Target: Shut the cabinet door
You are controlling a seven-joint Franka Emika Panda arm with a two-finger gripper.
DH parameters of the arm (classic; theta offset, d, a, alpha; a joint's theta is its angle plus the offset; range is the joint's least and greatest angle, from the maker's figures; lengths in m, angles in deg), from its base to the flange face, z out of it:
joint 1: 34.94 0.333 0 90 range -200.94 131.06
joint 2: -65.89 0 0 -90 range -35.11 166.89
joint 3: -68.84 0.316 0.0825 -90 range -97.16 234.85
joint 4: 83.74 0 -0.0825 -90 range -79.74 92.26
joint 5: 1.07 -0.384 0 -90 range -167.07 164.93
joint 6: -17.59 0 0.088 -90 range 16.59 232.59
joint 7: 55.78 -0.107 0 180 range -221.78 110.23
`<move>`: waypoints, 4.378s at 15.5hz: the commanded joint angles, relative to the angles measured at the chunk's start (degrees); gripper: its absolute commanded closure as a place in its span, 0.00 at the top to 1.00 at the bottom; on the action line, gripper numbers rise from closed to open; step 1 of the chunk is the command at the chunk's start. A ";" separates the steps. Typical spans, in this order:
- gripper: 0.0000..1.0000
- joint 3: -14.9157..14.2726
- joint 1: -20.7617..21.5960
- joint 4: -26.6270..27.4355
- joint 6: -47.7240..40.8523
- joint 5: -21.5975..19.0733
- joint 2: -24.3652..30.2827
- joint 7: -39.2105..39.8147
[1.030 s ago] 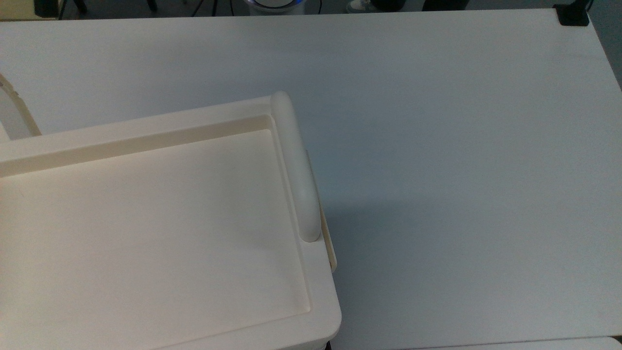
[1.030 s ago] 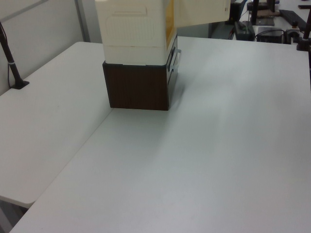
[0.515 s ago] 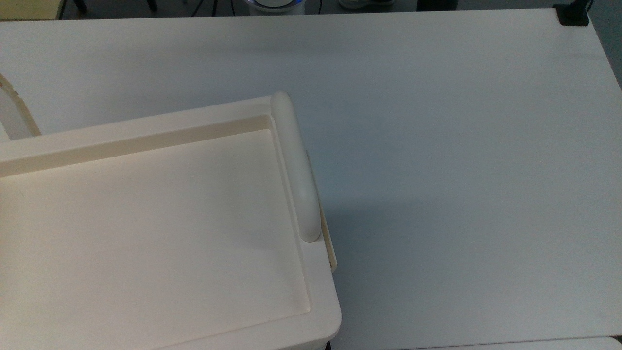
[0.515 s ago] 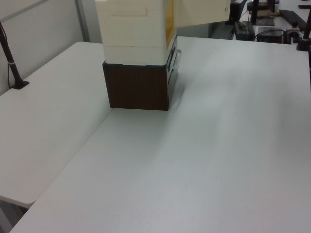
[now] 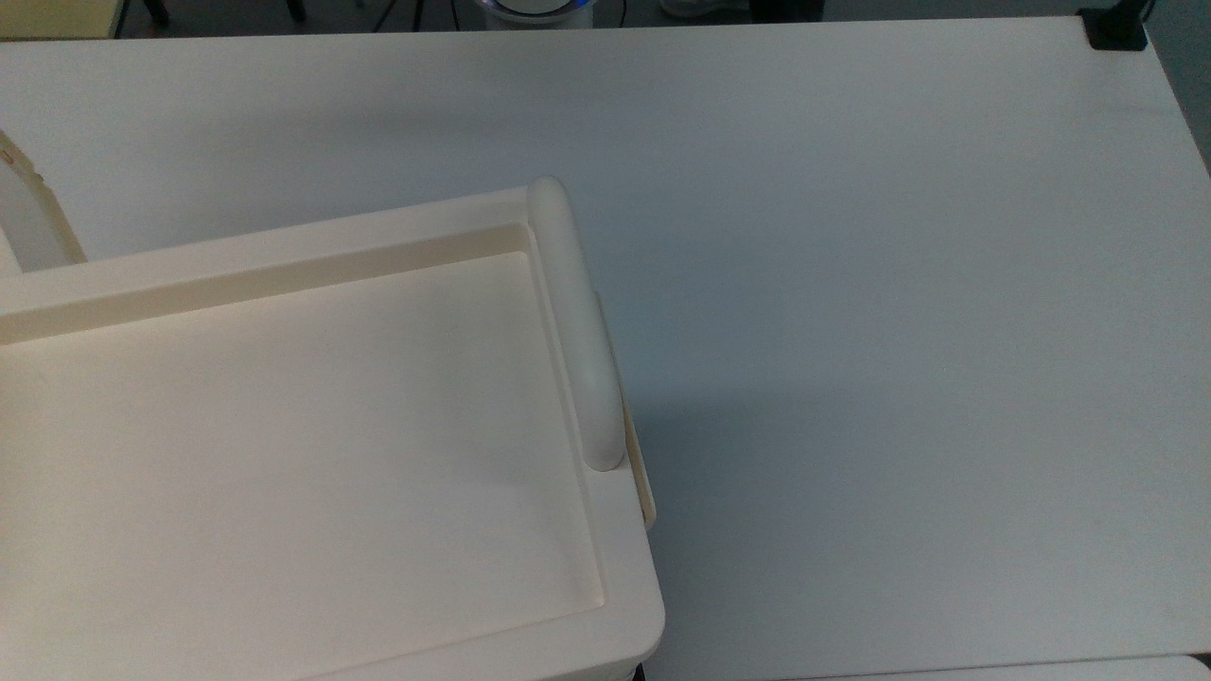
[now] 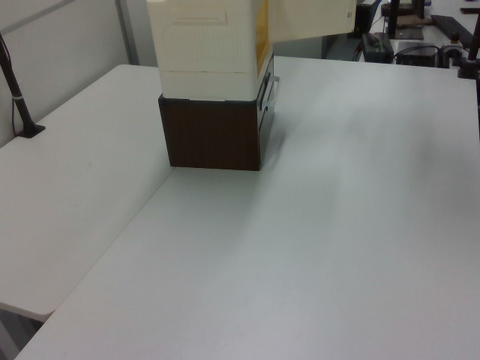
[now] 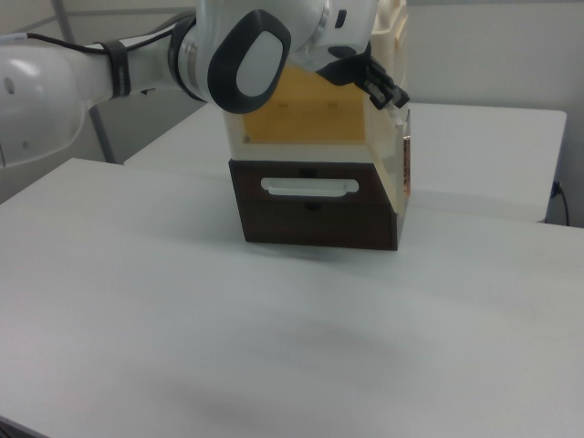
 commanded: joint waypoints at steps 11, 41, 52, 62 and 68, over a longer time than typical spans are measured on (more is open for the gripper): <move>0.00 1.52 3.77 0.09 -8.33 1.43 1.14 -1.38; 0.00 11.63 5.36 -0.26 5.75 -0.24 -4.75 -8.34; 0.80 13.30 7.19 1.13 -40.74 0.02 7.72 16.81; 1.00 10.14 14.06 7.73 -54.59 -0.24 16.44 31.39; 1.00 9.96 12.57 7.39 -47.11 0.02 12.74 32.11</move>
